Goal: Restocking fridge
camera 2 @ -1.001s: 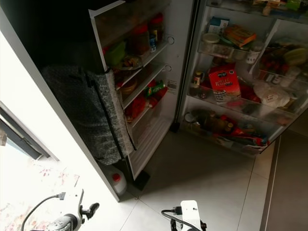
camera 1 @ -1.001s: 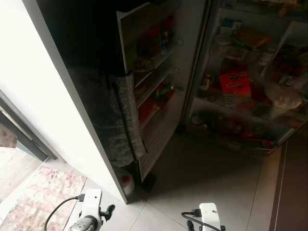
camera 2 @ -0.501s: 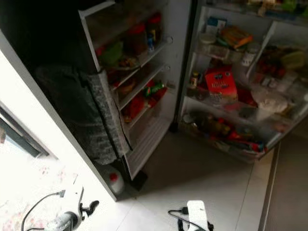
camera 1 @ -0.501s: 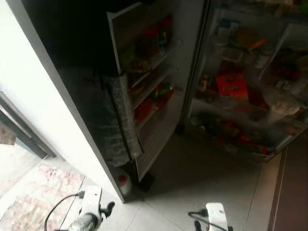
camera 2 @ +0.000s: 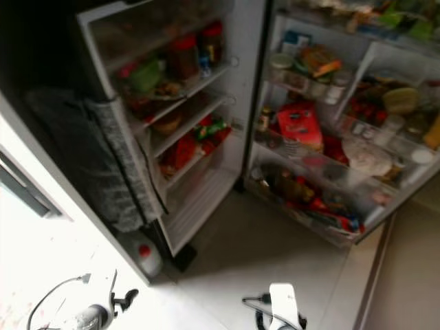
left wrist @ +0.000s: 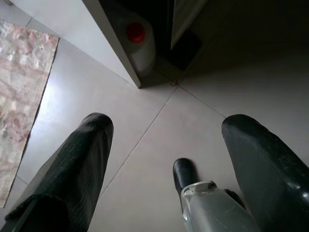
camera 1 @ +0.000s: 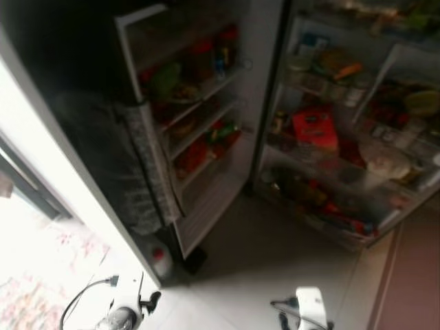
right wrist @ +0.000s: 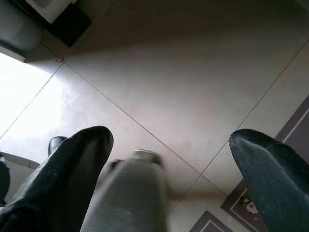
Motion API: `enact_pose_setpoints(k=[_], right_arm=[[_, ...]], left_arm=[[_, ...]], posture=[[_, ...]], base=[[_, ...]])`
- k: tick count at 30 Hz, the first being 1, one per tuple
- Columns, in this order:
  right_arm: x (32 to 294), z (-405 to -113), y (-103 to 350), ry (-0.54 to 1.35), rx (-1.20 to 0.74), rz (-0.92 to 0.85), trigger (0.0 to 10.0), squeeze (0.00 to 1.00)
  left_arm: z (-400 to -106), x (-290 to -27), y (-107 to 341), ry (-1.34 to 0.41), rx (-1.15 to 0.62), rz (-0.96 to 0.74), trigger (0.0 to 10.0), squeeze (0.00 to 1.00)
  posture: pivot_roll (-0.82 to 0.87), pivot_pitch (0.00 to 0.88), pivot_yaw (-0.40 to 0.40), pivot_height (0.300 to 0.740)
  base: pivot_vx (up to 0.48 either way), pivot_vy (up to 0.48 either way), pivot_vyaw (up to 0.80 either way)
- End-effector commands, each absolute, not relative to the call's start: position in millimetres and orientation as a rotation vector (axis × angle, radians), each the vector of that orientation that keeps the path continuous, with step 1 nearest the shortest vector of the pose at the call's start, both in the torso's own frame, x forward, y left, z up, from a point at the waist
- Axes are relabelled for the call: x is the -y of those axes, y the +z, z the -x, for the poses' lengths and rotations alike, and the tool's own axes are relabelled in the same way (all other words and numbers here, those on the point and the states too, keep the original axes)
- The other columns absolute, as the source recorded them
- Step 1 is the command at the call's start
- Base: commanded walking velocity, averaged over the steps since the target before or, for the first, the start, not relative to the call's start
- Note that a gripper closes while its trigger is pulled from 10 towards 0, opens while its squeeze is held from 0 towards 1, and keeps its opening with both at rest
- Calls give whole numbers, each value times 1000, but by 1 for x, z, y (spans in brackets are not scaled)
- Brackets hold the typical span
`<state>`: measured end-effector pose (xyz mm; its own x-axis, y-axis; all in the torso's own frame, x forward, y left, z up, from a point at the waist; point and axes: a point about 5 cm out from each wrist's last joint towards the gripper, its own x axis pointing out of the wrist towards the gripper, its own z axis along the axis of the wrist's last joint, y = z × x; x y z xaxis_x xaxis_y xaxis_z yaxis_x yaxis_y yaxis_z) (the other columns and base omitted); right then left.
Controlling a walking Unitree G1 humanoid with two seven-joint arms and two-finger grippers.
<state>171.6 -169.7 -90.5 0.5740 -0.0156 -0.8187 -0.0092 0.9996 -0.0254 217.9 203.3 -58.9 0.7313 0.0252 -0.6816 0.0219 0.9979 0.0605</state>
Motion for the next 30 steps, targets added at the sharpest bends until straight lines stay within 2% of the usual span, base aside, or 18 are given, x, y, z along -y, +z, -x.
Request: enact_pose_setpoints(k=[1, 7, 14, 23, 25, 30], right_arm=[[177, -168, -91, -26, -970, 30, 10000, 0], [174, -169, -91, -22, -963, 33, 10000, 0], [178, -174, -88, -43, -936, 27, 10000, 0], [199, -187, -79, -184, -867, -13, 10000, 0], [207, -190, -76, -242, -839, -35, 10000, 0], [257, -189, -60, -636, -711, -95, 10000, 0]], left_arm=[[-214, -201, -62, -12, -771, -76, 10000, 0], [-214, -200, -62, -10, -772, -73, 10000, 0], [-213, -201, -63, -2, -777, -69, 10000, 0], [-212, -202, -63, -5, -779, -67, 10000, 0], [-212, -202, -63, -6, -780, -67, 10000, 0], [-211, -204, -63, -3, -780, -69, 10000, 0]], posture=[[-11, 59, 34, 740], [-15, 60, 35, 740], [-28, 66, 36, 740], [-44, 71, 40, 740], [-47, 72, 40, 740], [-54, 68, 41, 740]], base=[[0, -356, 0], [0, -356, 0], [0, 0, 0], [0, 0, 0], [0, 0, 0], [0, 0, 0]])
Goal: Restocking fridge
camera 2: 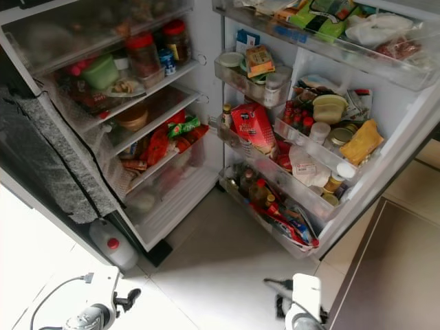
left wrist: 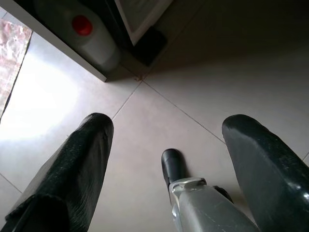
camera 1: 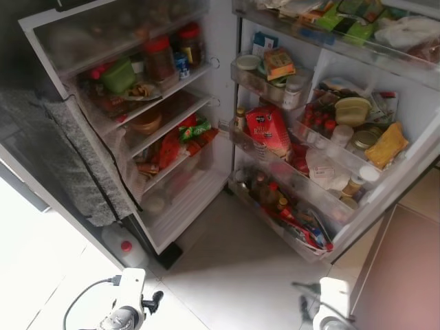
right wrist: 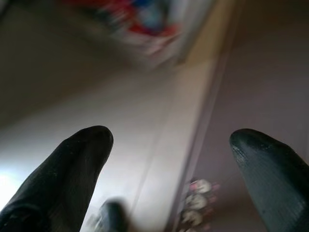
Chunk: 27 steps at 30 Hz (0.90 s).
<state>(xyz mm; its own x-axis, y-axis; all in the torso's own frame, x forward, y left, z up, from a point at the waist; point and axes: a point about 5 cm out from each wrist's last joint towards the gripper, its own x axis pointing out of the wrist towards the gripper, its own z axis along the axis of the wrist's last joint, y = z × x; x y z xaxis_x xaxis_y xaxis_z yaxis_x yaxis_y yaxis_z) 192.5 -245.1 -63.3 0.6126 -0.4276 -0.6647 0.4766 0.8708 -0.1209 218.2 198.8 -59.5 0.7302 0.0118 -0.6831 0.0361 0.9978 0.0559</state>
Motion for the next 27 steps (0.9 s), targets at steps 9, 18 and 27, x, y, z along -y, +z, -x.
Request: enact_pose_setpoints(k=[9, 18, 27], right_arm=[[269, -195, -50, -708, -638, -67, 10000, 0], [312, -176, -33, -1015, -551, 22, 10000, 0], [353, -170, -8, -1140, -445, 49, 10000, 0]], left_arm=[[-212, -205, -62, -6, -777, -72, 10000, 0], [-212, -203, -63, -6, -773, -68, 10000, 0], [-213, -204, -62, -3, -774, -69, 10000, 0]], posture=[[-55, 71, 42, 740], [-60, 67, 40, 740], [-68, 63, 38, 740]], base=[[0, 0, 0], [0, 0, 0], [0, 0, 0]])
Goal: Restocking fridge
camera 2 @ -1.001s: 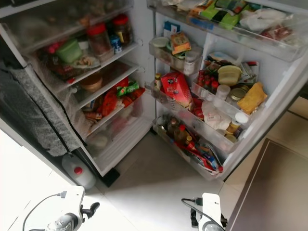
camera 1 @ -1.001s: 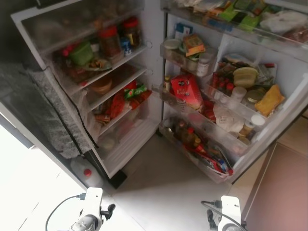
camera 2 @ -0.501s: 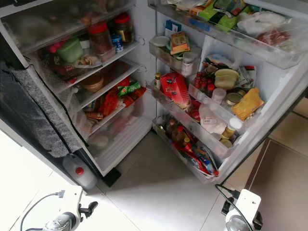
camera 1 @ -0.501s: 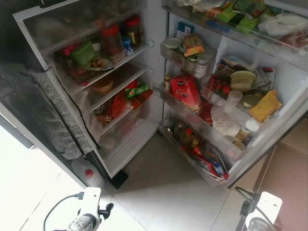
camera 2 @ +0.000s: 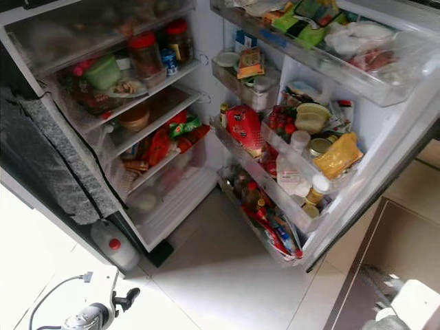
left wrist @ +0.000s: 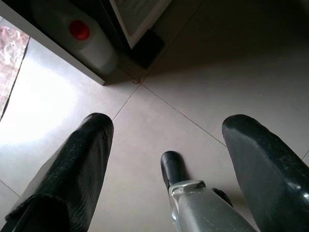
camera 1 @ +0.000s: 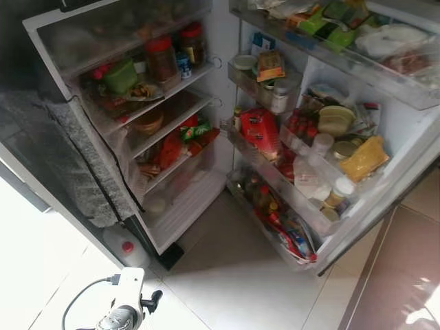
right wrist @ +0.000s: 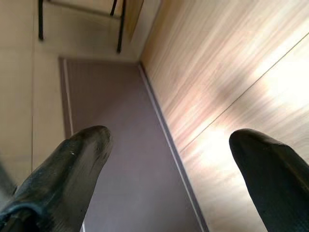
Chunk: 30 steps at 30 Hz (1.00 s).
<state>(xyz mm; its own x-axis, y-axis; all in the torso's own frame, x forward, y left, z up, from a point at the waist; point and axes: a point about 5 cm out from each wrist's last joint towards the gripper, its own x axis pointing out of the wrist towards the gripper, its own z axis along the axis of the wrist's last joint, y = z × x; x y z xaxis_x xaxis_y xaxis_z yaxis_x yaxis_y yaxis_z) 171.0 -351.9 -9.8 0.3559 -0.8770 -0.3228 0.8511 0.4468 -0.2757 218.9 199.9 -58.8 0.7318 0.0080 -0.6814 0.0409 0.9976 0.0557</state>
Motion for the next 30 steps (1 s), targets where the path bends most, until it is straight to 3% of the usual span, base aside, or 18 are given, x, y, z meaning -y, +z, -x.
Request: enact_pose_setpoints(k=[1, 10, 14, 18, 28, 30], right_arm=[[356, -171, -5, -1144, -432, 65, 10000, 0], [370, -199, 30, -987, -290, 232, 10000, 0], [383, -198, 41, -1025, -264, 227, 10000, 0], [400, -193, 61, -1112, -204, 333, 10000, 0], [404, -213, 87, -1066, -80, 222, 10000, 0], [407, -220, 88, -996, -89, 87, 10000, 0]], left_arm=[[-213, -204, -62, -3, -773, -69, 10000, 0], [-202, -213, -67, 29, -806, -85, 10000, 0], [-196, -218, -69, 46, -818, -85, 10000, 0], [-190, -221, -71, 48, -834, -96, 10000, 0], [-192, -219, -71, 46, -832, -93, 10000, 0], [-192, -219, -71, 43, -830, -92, 10000, 0]], posture=[[-70, 58, 38, 740], [-78, 46, 43, 740], [-81, 44, 41, 740], [-81, 40, 41, 740], [-87, 51, 47, 740], [-91, 53, 47, 740]], base=[[0, 0, 0], [0, 0, 0], [0, 0, 0], [0, 0, 0], [0, 0, 0], [0, 0, 0]])
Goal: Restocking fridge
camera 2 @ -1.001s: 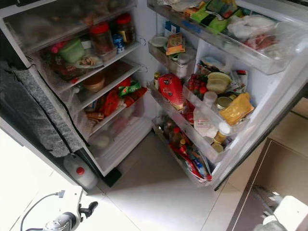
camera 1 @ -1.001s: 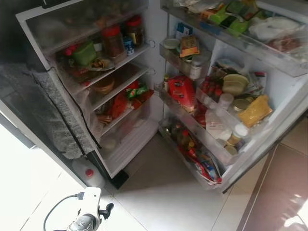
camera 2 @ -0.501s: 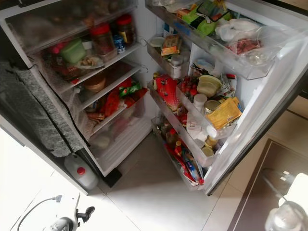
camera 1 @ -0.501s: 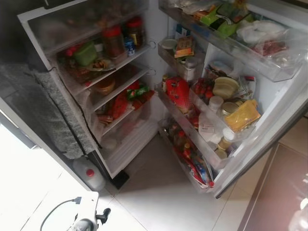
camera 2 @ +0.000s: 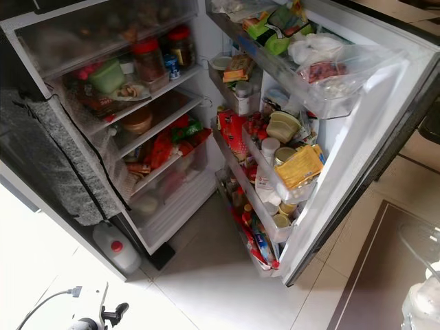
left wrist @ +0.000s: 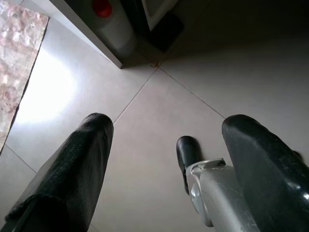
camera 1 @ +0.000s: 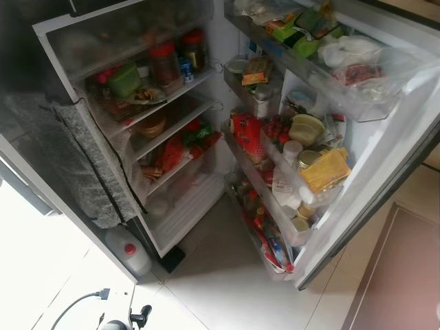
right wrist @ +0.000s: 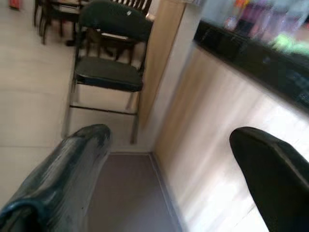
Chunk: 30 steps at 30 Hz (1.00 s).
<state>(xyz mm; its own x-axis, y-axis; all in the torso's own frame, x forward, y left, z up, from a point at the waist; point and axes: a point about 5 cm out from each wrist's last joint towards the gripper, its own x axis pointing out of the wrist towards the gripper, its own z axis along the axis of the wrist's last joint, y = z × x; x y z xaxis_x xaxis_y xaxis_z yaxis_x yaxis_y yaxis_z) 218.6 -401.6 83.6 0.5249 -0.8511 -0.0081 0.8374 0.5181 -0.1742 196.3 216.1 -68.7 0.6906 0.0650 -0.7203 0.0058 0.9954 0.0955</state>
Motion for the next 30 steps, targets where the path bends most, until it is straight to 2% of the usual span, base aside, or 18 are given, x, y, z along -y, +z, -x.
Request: enact_pose_setpoints(k=[1, 3, 4, 7, 12, 16, 20, 25, 30], right_arm=[[405, -225, 88, -914, -100, 65, 10000, 0], [399, -236, 87, -732, -136, 47, 10000, 0], [399, -236, 87, -732, -136, 47, 10000, 0], [390, -248, 92, -539, -131, 13, 10000, 0], [376, -261, 100, -372, -84, -14, 10000, 0], [375, -265, 105, -335, -51, -47, 10000, 0], [357, -274, 105, -141, -41, -93, 10000, 0], [350, -278, 103, -88, -52, -94, 10000, 0], [321, -298, 111, 44, -6, -130, 10000, 0]], left_arm=[[-192, -218, -71, 43, -830, -92, 10000, 0], [-193, -218, -71, 40, -830, -92, 10000, 0], [-193, -218, -71, 40, -830, -92, 10000, 0], [-193, -217, -71, 36, -829, -94, 10000, 0], [-191, -217, -72, 33, -833, -94, 10000, 0], [-191, -217, -72, 32, -834, -93, 10000, 0], [-190, -215, -72, 18, -837, -95, 10000, 0], [-190, -215, -73, 15, -837, -96, 10000, 0], [-190, -215, -72, 11, -835, -101, 10000, 0]], posture=[[-91, 53, 47, 740], [-91, 54, 45, 740], [-91, 54, 45, 740], [-94, 63, 44, 740], [-91, 66, 46, 740], [-91, 66, 46, 740], [-88, 72, 46, 740], [-85, 73, 46, 740], [-82, 78, 47, 740]], base=[[0, 0, 0], [0, 0, 0], [0, 0, 0], [0, 0, 0], [0, 0, 0], [0, 0, 0], [0, 0, 0], [0, 0, 0], [0, 0, 0]])
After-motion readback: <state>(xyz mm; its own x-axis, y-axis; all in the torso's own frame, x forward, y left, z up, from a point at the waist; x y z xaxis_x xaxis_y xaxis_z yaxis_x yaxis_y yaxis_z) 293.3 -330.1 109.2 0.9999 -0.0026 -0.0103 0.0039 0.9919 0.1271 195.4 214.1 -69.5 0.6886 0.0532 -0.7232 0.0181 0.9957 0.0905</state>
